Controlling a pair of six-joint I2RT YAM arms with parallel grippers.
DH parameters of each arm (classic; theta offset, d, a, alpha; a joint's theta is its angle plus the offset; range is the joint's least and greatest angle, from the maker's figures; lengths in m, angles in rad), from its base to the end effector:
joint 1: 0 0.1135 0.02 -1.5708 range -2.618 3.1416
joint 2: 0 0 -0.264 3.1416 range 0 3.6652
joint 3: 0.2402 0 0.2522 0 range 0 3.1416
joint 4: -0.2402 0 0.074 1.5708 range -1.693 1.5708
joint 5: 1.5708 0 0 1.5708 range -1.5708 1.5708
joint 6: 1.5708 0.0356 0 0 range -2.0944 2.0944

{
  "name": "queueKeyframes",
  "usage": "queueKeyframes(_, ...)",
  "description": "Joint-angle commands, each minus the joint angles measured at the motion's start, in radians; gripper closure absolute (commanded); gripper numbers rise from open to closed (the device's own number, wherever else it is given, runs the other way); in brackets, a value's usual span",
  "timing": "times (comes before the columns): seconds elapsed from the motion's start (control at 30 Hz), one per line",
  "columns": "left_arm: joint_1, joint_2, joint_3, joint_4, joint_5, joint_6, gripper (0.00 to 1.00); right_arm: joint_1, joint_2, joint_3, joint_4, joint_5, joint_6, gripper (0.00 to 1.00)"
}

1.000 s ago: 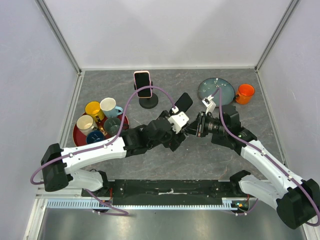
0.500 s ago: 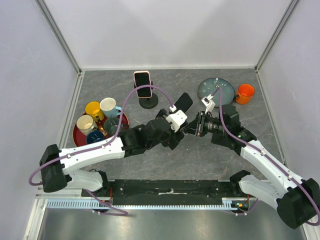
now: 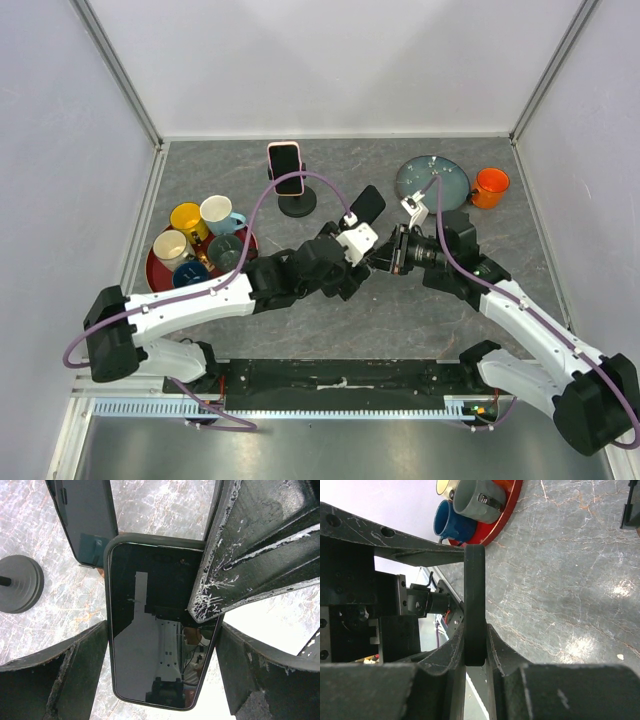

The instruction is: Remove the phone from the phone stand

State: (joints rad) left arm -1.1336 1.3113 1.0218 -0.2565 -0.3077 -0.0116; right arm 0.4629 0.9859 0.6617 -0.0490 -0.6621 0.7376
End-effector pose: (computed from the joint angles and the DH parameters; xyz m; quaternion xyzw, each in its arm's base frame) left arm 0.1353 -0.2639 0.3002 0.3946 0.7692 -0.1502 0.4796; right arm 0.1876 0.1181 0.2752 -0.0745 0.7989 0.5226 0.2882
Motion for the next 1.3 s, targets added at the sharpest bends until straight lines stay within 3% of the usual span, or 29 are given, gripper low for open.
queueKeyframes(0.0, 0.005, 0.029, 0.026, -0.009, 0.009, -0.005, 0.1, 0.006, -0.003, 0.003, 0.11, -0.05, 0.028, 1.0)
queueKeyframes(0.2, 0.005, 0.036, 0.029, -0.024, 0.01, -0.019, 0.2, 0.008, 0.0, -0.001, 0.112, -0.047, 0.028, 1.0)
queueKeyframes(0.33, 0.005, 0.036, 0.023, -0.035, 0.01, -0.027, 0.42, 0.008, -0.007, -0.005, 0.11, -0.033, 0.028, 1.0)
queueKeyframes(0.4, 0.005, 0.035, 0.02, -0.04, 0.01, -0.034, 0.48, 0.008, -0.01, -0.008, 0.107, -0.019, 0.029, 0.98)
queueKeyframes(0.5, 0.005, 0.029, 0.009, -0.049, 0.012, -0.048, 0.6, 0.008, -0.016, -0.007, 0.097, 0.005, 0.023, 0.75)
queueKeyframes(0.6, 0.005, 0.023, -0.003, -0.053, 0.009, -0.063, 0.67, 0.008, -0.029, -0.002, 0.081, 0.035, 0.013, 0.44)
queueKeyframes(0.73, 0.005, 0.016, -0.02, -0.069, -0.013, -0.094, 0.74, 0.008, -0.061, 0.016, 0.023, 0.122, -0.02, 0.22)
queueKeyframes(1.0, 0.046, 0.02, -0.058, -0.148, -0.1, -0.217, 0.81, 0.008, -0.131, 0.078, -0.169, 0.395, -0.135, 0.02)
queueKeyframes(1.27, 0.236, 0.014, -0.106, -0.234, -0.077, -0.415, 0.82, 0.006, -0.188, 0.119, -0.354, 0.751, -0.159, 0.02)
